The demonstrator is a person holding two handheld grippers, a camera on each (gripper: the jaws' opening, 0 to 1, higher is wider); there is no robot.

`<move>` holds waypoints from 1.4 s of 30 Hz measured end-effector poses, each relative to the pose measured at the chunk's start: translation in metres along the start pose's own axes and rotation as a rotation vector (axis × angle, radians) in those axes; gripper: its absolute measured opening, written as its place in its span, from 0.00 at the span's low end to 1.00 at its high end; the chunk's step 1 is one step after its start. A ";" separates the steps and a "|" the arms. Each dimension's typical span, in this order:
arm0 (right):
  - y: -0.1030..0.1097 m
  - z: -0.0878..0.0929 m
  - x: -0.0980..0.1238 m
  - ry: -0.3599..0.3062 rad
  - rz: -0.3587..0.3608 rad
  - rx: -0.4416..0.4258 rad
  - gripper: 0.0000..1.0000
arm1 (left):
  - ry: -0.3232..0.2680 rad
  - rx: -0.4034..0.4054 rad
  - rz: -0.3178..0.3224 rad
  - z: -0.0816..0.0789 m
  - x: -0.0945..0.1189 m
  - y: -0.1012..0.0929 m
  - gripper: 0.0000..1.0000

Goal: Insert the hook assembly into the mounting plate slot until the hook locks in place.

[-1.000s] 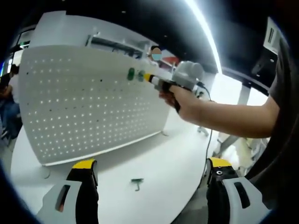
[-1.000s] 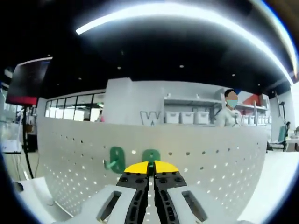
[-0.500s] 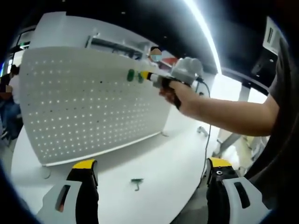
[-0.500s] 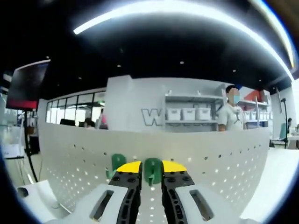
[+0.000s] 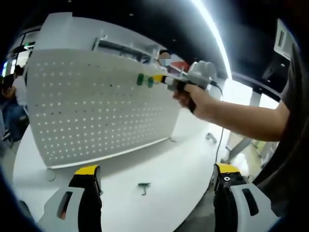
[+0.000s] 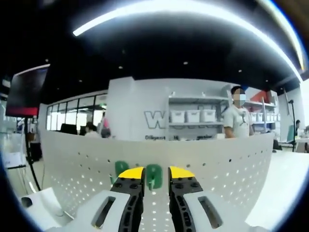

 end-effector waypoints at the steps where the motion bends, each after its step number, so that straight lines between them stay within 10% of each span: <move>1: -0.001 -0.001 0.003 -0.001 -0.001 -0.002 0.18 | 0.001 -0.001 -0.001 0.000 0.000 0.000 0.98; 17: 0.002 0.017 0.034 0.044 -0.024 0.041 0.20 | 0.014 0.023 -0.035 0.013 0.007 0.007 0.98; 42: 0.070 0.138 0.089 0.302 -0.217 0.079 0.26 | 0.044 0.071 -0.063 0.038 0.008 0.016 0.97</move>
Point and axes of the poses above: the point that each gripper's makers call its tool centre point, and the gripper's own axes: x roughly backward along the fingers, y roughly to its left, z roughly out of its underside, the point moved 1 cm from there along x, roughly backward along the fingers, and after that the axes turned 15 degrees about y, right-handed, at the moved point
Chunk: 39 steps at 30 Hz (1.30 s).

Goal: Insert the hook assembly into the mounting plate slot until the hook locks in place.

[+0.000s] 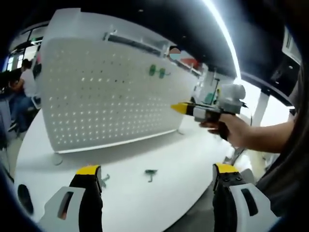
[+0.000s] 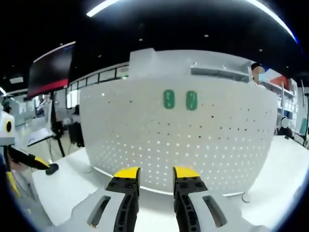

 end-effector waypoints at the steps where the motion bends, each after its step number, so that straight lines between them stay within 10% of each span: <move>1: 0.004 0.006 0.000 0.012 -0.013 0.011 0.26 | 0.001 0.004 -0.006 0.001 0.000 0.001 0.98; 24: 0.083 0.099 0.030 0.231 -0.260 0.080 0.37 | 0.083 0.116 -0.085 0.041 -0.016 0.040 0.99; 39: 0.093 0.116 0.058 0.279 -0.315 0.073 0.38 | 0.129 0.236 -0.088 0.055 -0.034 0.060 0.96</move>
Point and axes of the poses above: the point that each gripper's makers call its tool centre point, and the gripper's own axes: x roughly backward along the fingers, y roughly to its left, z roughly out of its underside, the point moved 1 cm from there along x, roughly backward along the fingers, and after that the axes turned 15 degrees about y, right-handed, at the moved point
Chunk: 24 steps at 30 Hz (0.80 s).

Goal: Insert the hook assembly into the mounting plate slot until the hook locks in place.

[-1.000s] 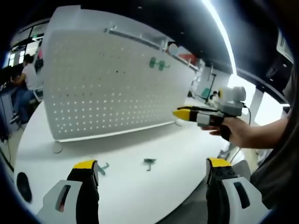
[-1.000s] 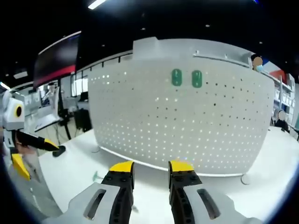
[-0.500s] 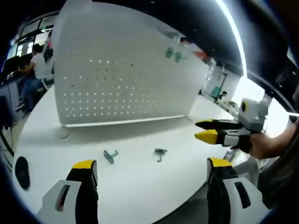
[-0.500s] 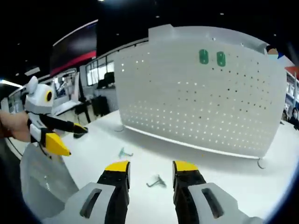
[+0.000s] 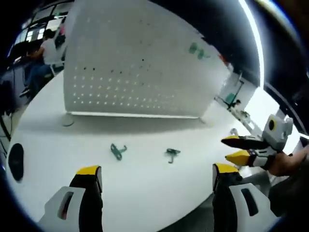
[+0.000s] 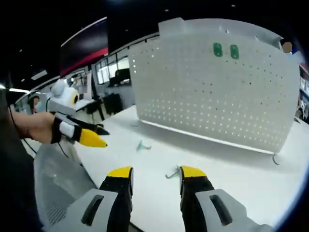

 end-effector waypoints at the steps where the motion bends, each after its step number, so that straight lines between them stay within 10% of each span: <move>1: 0.001 0.001 0.002 -0.001 -0.004 -0.002 0.38 | 0.004 -0.004 -0.005 0.000 -0.001 0.001 0.96; 24: 0.008 0.013 0.015 0.005 0.006 -0.038 0.37 | 0.122 -0.067 -0.060 0.001 -0.069 0.024 0.89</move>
Point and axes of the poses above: the point that each gripper's makers call its tool centre point, and the gripper's own axes: x roughly backward along the fingers, y roughly to its left, z roughly out of its underside, the point moved 1 cm from there along x, roughly backward along the fingers, and after that the axes turned 15 degrees about y, right-handed, at the moved point
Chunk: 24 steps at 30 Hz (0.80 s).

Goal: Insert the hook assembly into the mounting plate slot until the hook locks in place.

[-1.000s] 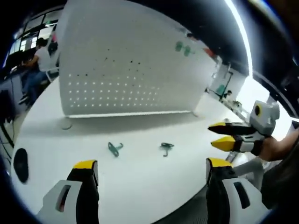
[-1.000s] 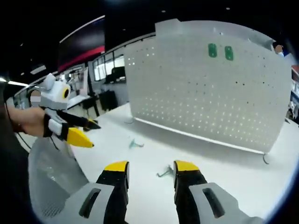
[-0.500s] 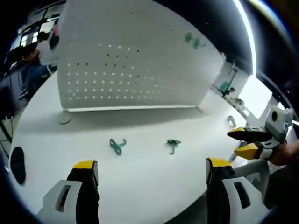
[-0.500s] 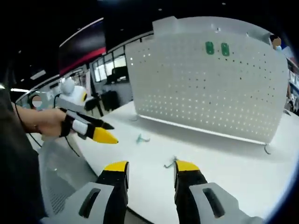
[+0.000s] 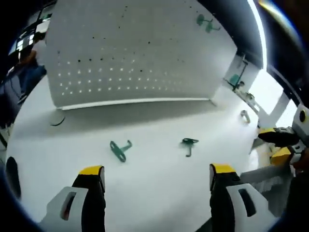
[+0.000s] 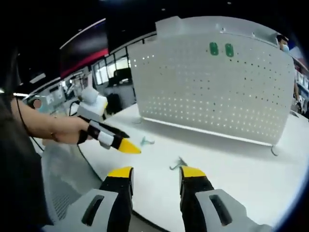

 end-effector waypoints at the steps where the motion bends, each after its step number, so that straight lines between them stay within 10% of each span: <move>1: 0.000 0.000 0.000 0.000 0.001 -0.005 0.37 | 0.003 0.006 0.001 -0.001 -0.005 0.002 0.87; 24: -0.009 -0.001 0.002 -0.010 0.025 -0.061 0.36 | 0.048 0.019 -0.138 -0.012 -0.040 0.038 0.50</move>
Point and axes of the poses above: the point that each gripper's makers call its tool centre point, and the gripper's own axes: x roughly backward along the fingers, y roughly to its left, z roughly out of its underside, the point moved 1 cm from there along x, roughly backward along the fingers, and after that the axes turned 15 degrees about y, right-handed, at the moved point
